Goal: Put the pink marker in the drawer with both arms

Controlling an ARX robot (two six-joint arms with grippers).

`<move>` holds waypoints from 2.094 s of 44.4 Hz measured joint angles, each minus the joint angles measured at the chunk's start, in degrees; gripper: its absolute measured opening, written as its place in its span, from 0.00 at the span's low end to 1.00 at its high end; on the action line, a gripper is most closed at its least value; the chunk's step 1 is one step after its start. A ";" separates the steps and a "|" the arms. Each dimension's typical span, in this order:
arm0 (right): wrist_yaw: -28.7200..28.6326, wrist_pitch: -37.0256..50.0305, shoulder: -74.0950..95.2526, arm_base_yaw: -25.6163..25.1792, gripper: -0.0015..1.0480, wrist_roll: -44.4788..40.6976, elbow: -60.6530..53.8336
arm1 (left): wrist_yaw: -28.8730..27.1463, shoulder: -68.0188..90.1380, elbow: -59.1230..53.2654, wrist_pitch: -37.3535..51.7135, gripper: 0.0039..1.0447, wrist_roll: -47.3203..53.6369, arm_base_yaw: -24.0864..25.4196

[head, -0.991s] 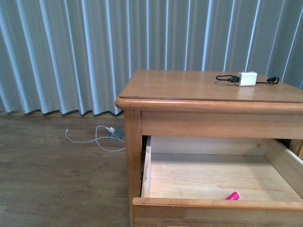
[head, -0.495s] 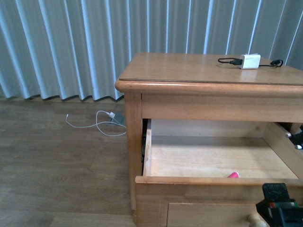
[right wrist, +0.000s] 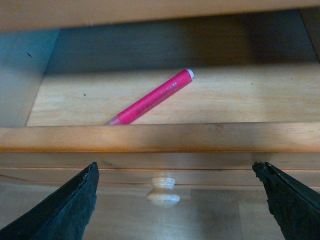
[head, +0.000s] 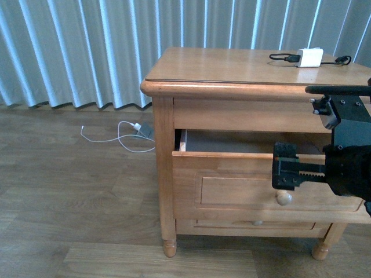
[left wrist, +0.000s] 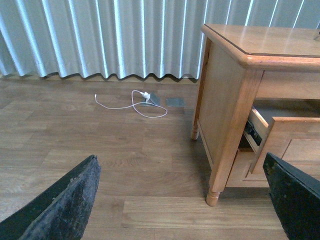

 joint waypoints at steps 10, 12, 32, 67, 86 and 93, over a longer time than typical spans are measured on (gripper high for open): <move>0.92 8.35 6.62 -0.20 0.92 3.10 3.82 | 0.00 0.00 0.00 0.00 0.94 0.02 0.00; 1.40 10.25 8.20 -0.31 0.92 3.54 4.57 | 0.00 0.00 0.00 0.00 0.94 0.02 0.00; 4.63 17.49 17.22 -1.73 0.92 7.96 11.39 | 0.00 0.00 0.00 0.00 0.94 0.02 0.00; -0.94 12.85 5.97 -2.58 0.92 4.15 0.59 | 0.00 0.00 0.00 0.00 0.94 0.02 0.00; -15.15 -8.98 -37.22 -8.96 0.92 -0.28 -23.08 | 0.00 0.00 0.00 0.00 0.94 0.00 0.00; -19.80 -24.30 -59.84 -12.72 0.92 -0.81 -27.87 | 0.00 0.00 0.00 0.00 0.94 0.00 0.00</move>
